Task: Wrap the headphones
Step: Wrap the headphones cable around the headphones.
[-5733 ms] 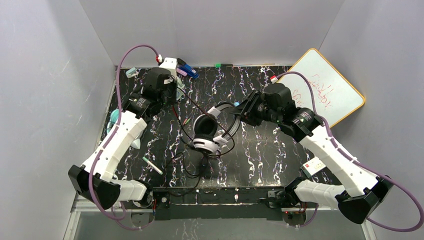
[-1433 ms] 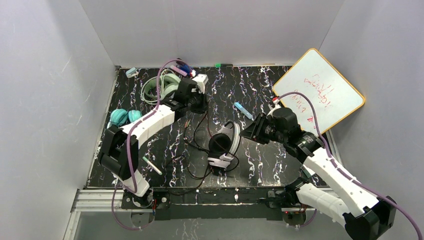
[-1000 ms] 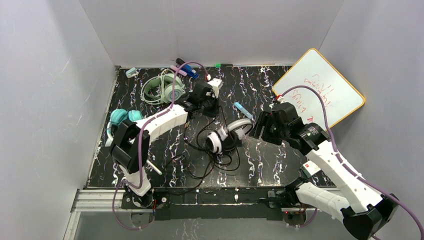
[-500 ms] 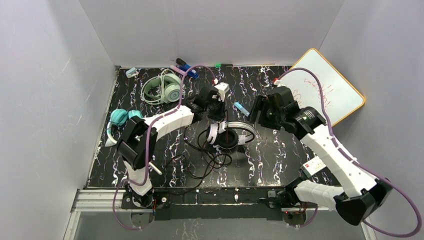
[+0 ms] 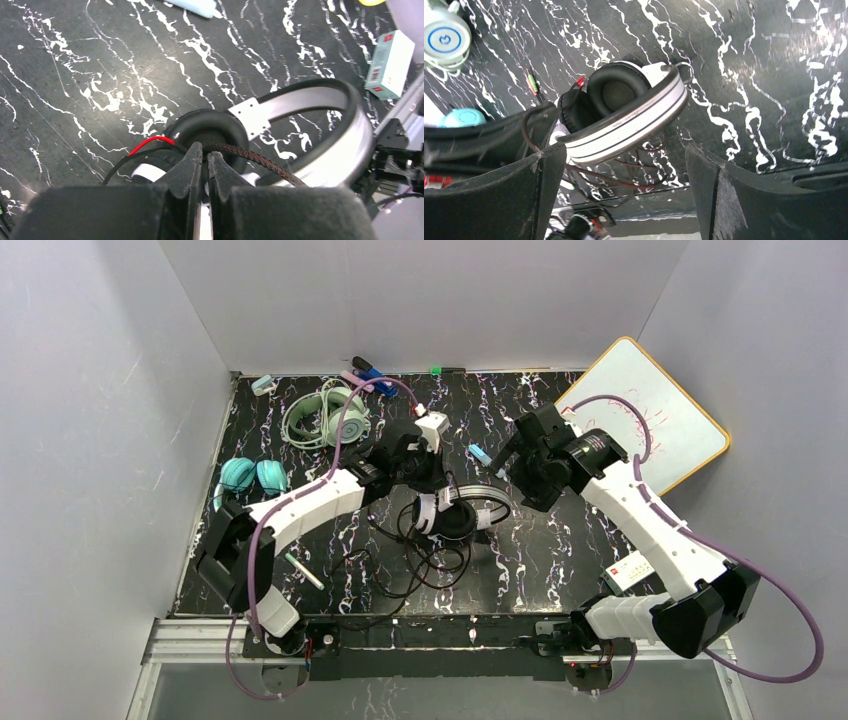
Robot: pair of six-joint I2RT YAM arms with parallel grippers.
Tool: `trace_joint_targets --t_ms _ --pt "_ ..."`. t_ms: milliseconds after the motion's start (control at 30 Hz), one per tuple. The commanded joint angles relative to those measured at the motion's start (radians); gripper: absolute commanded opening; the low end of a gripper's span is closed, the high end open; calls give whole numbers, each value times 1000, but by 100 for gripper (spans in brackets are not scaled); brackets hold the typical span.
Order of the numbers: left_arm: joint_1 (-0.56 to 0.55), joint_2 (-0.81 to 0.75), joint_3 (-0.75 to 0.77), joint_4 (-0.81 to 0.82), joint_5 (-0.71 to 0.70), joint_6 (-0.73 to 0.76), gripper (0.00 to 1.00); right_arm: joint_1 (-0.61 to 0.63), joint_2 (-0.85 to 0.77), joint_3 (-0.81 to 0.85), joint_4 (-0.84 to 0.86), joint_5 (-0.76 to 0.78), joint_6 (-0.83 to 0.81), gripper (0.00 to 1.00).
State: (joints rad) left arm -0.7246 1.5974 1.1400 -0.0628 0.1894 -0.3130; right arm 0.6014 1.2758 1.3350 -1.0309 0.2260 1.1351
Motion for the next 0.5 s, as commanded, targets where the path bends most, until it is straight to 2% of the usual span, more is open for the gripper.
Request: trace_joint_targets --t_ms 0,467 --pt "-31 -100 -35 -20 37 -31 0 -3 -21 33 -104 7 201 94" --pt "-185 -128 -84 -30 51 -106 0 -3 -12 -37 -122 -25 226 94"
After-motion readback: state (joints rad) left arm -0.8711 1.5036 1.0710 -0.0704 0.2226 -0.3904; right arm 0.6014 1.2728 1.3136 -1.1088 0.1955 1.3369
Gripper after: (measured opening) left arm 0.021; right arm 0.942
